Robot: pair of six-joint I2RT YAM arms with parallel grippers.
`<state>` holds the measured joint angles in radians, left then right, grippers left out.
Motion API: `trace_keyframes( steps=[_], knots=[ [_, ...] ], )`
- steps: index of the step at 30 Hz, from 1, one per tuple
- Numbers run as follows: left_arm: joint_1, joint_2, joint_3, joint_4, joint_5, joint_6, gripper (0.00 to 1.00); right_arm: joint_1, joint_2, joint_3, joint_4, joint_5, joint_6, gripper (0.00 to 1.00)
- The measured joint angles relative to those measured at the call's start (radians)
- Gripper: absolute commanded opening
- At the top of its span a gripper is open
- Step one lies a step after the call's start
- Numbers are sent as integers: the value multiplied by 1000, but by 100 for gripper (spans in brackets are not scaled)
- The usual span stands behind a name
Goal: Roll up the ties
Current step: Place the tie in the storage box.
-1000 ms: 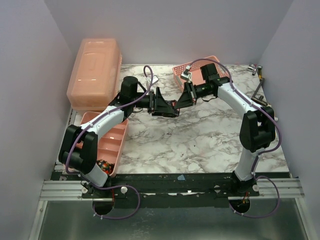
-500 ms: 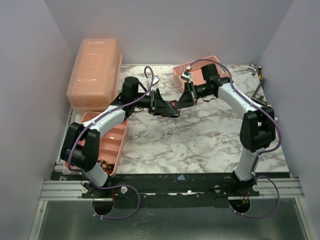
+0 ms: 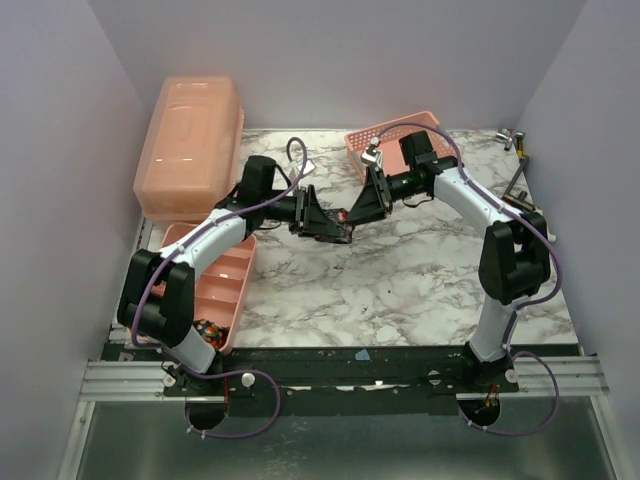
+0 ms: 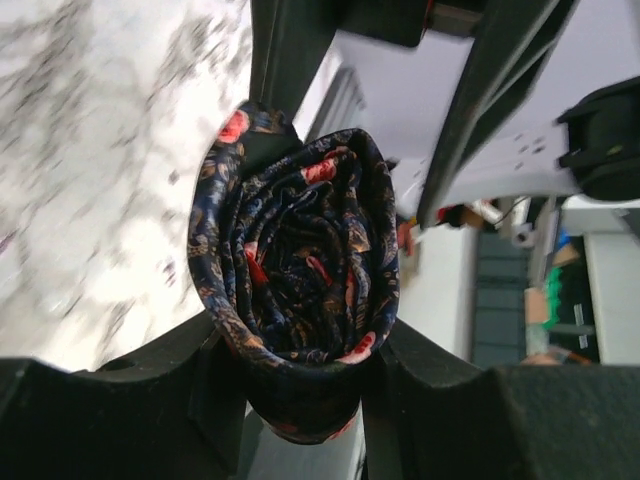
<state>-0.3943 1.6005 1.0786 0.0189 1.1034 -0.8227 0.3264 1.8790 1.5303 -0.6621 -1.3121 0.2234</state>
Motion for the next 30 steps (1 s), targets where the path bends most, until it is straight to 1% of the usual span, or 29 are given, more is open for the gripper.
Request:
trace_keyframes(
  steps=[1, 2, 3, 4, 5, 8, 11, 15, 18, 22, 25, 30],
  knots=[
    [5, -8, 6, -53, -1, 42, 0, 0, 0, 0, -10, 11, -13, 82],
    [16, -18, 18, -120, -3, 96, 0, 0, 0, 1, -24, 24, -27, 93],
    [34, -32, 39, -224, -13, 186, 0, -1, -1, 1, -41, 39, -42, 99],
    [61, -49, 71, -354, -34, 291, 0, -3, -2, 1, -57, 53, -60, 100],
    [77, -61, 94, -436, -50, 357, 0, -6, -4, 1, -75, 70, -76, 100],
    [173, -119, 169, -742, -144, 647, 0, -19, -10, 1, -122, 113, -129, 100],
    [276, -177, 191, -980, -262, 885, 0, -28, -13, 1, -184, 142, -207, 100],
    [382, -230, 137, -1183, -411, 1085, 0, -36, -19, 1, -259, 176, -303, 100],
    [455, -267, 73, -1283, -502, 1178, 0, -36, -36, 0, -294, 205, -348, 100],
    [532, -299, 16, -1326, -588, 1223, 0, -35, -76, -17, -314, 229, -375, 100],
    [579, -301, 10, -1318, -631, 1222, 0, -35, -94, -33, -322, 241, -383, 100],
    [605, -301, -17, -1278, -696, 1215, 0, -35, -95, -48, -327, 261, -385, 100]
  ],
)
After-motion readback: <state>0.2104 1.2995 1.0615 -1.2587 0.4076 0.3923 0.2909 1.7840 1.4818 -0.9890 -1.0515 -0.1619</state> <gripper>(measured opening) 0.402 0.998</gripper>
